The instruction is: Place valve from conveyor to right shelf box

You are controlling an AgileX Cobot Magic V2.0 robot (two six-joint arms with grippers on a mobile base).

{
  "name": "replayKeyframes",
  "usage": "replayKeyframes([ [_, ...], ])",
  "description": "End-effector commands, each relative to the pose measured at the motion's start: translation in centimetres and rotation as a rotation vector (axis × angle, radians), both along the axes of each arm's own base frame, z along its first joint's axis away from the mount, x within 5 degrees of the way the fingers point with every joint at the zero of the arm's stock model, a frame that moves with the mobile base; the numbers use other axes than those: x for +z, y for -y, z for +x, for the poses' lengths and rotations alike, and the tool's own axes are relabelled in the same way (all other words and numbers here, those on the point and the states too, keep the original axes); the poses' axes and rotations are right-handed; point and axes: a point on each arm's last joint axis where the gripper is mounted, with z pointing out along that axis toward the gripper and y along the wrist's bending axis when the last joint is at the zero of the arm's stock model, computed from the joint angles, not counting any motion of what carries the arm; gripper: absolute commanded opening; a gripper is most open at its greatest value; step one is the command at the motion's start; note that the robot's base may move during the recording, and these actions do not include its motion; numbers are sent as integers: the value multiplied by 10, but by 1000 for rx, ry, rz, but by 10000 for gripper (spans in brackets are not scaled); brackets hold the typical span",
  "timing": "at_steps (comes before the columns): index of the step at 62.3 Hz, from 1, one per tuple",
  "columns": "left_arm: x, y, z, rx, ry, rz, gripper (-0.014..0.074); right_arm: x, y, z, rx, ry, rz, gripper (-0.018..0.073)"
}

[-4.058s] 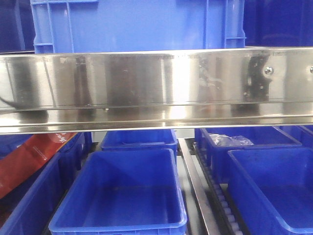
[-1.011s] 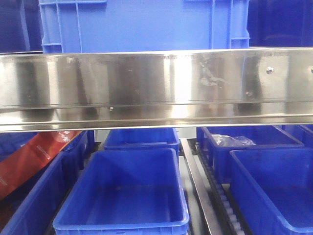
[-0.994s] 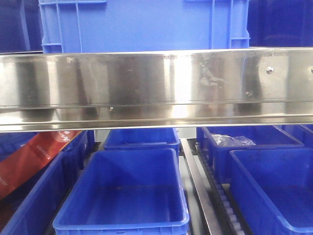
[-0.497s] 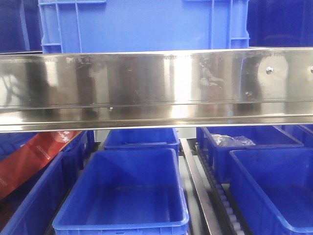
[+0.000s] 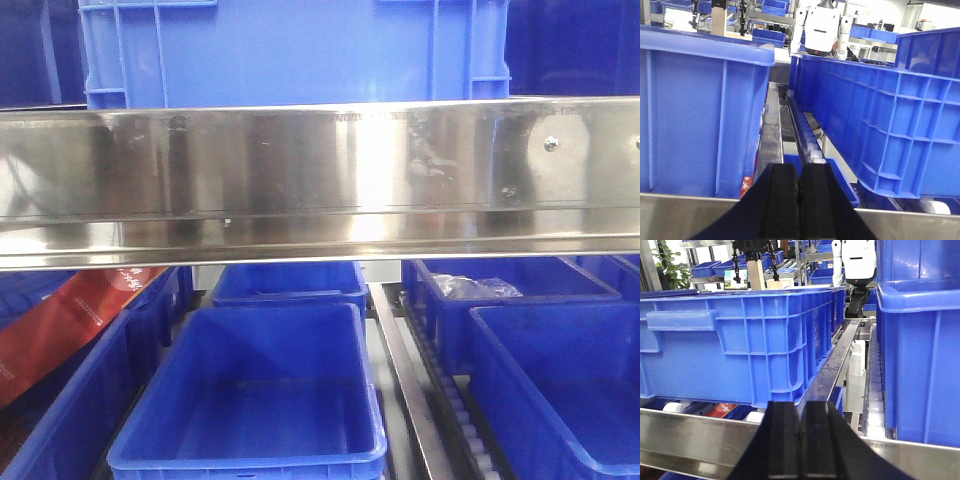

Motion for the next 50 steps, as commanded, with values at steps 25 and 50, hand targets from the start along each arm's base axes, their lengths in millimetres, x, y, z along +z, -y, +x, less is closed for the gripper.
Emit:
replayKeyframes([
  [25,2,-1,-1,6,17,-10,-111,0,1,0,-11,17,-11,-168],
  [50,2,-1,-1,6,17,-10,-111,-59,16,2,-223,115,-124,-168],
])
